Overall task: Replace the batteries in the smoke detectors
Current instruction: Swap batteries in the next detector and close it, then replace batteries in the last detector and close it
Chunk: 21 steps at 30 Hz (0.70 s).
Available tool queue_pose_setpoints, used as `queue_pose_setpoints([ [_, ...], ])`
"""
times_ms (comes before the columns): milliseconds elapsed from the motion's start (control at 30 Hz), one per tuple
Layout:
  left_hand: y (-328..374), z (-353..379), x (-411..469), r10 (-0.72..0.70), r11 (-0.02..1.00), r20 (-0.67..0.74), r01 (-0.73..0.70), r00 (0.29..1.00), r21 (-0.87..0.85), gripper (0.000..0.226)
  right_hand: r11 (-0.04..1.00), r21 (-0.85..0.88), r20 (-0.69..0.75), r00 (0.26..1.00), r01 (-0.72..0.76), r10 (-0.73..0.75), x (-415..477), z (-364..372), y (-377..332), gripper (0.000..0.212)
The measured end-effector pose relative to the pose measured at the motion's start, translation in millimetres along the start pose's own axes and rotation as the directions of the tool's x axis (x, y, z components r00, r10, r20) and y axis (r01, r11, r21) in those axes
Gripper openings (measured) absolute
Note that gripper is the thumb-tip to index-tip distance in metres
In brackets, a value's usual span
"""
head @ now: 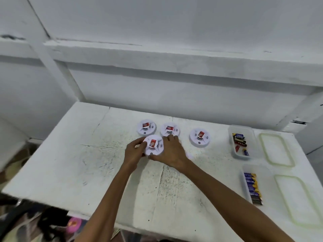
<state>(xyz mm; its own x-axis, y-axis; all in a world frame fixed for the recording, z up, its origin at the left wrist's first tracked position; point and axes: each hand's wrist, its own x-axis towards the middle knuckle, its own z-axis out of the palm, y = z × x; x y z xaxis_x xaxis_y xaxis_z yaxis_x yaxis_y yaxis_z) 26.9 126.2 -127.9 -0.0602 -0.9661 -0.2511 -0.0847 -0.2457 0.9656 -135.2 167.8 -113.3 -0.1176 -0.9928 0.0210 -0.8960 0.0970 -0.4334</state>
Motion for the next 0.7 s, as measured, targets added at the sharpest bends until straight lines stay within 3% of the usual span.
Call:
queue_pose_setpoints([
  [233,-11.7,-18.4,-3.4,0.141,0.917,0.010,-0.135,0.990,0.375,0.026,0.996,-0.087,0.056,0.998,-0.026,0.030,-8.9,19.4,-6.2,0.085],
  [600,-26.0,-17.9,-1.0,0.168,0.865,0.071,-0.182,0.983,0.468,0.028,0.963,-0.266,0.123,0.992,0.042,-0.009,-10.0,20.1,1.4,0.087],
  [700,-28.3,-19.0,-0.4,0.146,0.885,0.009,-0.135,0.989,0.445,0.031,0.965,-0.253,0.175,0.984,0.064,-0.019,-6.6,17.2,1.5,0.088],
])
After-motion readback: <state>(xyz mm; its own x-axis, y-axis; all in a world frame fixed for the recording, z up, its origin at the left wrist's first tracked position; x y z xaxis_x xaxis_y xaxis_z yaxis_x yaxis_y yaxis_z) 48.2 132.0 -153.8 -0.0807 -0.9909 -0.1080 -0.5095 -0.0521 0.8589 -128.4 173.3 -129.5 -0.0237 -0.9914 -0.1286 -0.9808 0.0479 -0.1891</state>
